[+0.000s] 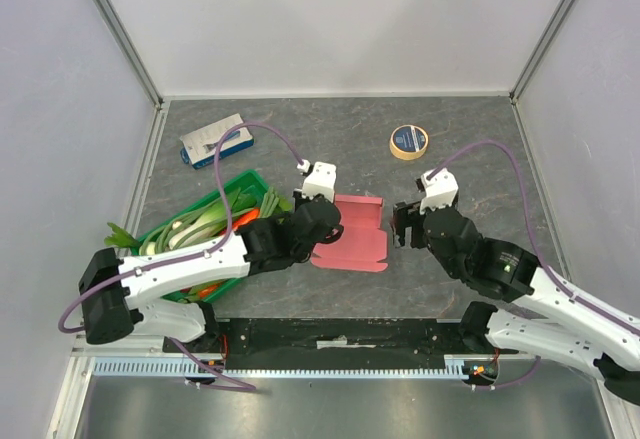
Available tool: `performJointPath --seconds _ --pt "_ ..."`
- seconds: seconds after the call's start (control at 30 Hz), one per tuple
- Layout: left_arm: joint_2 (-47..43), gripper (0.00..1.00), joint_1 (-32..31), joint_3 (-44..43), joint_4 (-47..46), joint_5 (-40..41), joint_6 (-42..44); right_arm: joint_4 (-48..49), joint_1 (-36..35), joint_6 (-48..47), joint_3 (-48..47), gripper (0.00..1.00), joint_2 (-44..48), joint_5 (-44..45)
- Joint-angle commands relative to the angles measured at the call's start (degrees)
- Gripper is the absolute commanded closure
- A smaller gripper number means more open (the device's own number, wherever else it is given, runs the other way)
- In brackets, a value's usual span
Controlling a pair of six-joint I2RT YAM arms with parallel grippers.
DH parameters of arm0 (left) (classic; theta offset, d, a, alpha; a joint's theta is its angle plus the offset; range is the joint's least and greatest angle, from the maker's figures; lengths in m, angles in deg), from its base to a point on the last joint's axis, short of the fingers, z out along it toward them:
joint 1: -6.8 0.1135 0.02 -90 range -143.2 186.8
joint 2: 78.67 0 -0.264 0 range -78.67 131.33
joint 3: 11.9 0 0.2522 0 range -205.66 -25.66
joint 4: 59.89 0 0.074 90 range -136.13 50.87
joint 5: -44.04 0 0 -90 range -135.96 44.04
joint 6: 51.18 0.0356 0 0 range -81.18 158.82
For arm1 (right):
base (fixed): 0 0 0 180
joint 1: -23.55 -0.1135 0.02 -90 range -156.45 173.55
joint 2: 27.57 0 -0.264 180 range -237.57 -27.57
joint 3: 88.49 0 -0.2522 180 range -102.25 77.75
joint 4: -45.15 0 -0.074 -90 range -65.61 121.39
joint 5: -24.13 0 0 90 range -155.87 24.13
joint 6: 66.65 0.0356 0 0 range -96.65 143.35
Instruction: Fold the paper box
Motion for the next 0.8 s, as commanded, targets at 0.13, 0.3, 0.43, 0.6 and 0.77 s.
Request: performJointPath --seconds 0.13,0.3,0.43,0.6,0.77 --pt "3.8 0.98 9.6 -0.3 6.4 -10.8 -13.6 -10.4 8.9 21.5 -8.2 0.03 -8.4 -23.0" --pt "3.1 0.98 10.1 1.8 5.8 -8.7 -20.6 4.4 9.4 33.4 1.0 0.03 -6.4 -31.3" --pt "2.9 0.98 10.2 1.8 6.6 -7.9 -25.6 9.3 9.4 38.0 5.2 0.07 -8.9 -31.6" --pt "2.1 0.98 10.2 2.7 7.2 -7.2 -31.2 21.5 9.3 51.0 14.9 0.19 -4.7 -29.3" --pt "3.0 0.98 10.3 2.6 8.1 -7.2 -35.6 29.1 9.3 53.2 15.9 0.36 -9.3 -29.8"
